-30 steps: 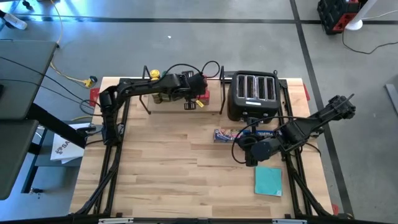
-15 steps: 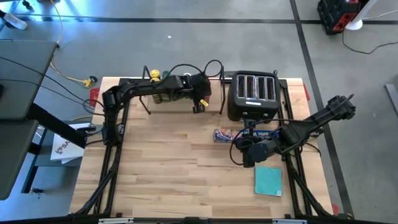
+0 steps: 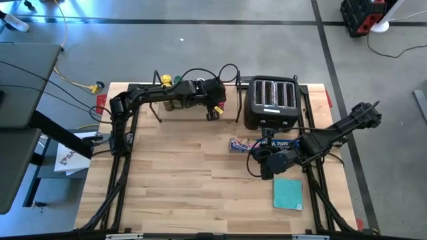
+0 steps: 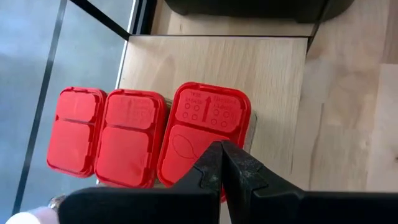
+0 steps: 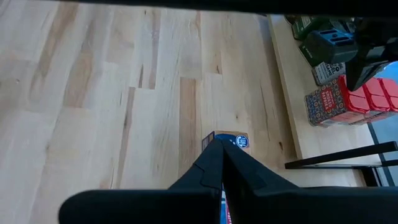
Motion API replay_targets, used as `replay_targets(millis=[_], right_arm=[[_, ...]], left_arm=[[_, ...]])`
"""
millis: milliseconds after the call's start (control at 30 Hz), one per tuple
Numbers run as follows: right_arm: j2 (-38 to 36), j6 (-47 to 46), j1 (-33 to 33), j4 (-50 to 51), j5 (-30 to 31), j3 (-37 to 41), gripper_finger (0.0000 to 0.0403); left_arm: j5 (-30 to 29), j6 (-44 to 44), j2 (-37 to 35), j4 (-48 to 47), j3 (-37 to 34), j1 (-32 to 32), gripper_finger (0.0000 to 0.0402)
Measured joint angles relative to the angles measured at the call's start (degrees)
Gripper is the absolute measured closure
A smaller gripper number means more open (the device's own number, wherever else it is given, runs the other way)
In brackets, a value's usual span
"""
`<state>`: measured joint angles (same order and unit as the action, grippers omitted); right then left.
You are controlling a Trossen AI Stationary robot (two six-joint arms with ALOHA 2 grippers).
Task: Shelf spices
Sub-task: Put the red seasoning container on the shelf aligned with the other red seasoning containers, then return to Home Position
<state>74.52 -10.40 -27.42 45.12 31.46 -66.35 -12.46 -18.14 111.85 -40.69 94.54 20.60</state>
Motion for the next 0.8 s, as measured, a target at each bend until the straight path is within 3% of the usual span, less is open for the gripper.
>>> replay_targets(millis=[233,367,467,633,800], right_arm=[[-0.5,1.6,0.2,-0.3,0.6,0.6,0.0403],[-6.6,0.6,0.8,-0.6,0.8,5.8,0.0403],[-16.4,-2.4,0.7,-3.6,-0.1,12.6,0.0403],[-37.0,-8.1,-0.5,-9.6,-1.5,25.4,0.0403],[-54.2,-8.4,-0.7,-20.1,-7.1,38.0,0.0403]], left_arm=[[2.3,2.7,-5.6,-1.3,-0.1,-0.8,0.0401],[15.4,3.7,-13.3,-5.6,-0.1,-0.6,0.0401],[20.6,4.8,-21.8,-5.3,-2.3,-0.8,0.0401],[20.0,12.2,-43.2,5.7,-19.5,-2.5,0.0401],[11.0,25.0,-68.7,15.3,-42.4,-8.2,0.0401]])
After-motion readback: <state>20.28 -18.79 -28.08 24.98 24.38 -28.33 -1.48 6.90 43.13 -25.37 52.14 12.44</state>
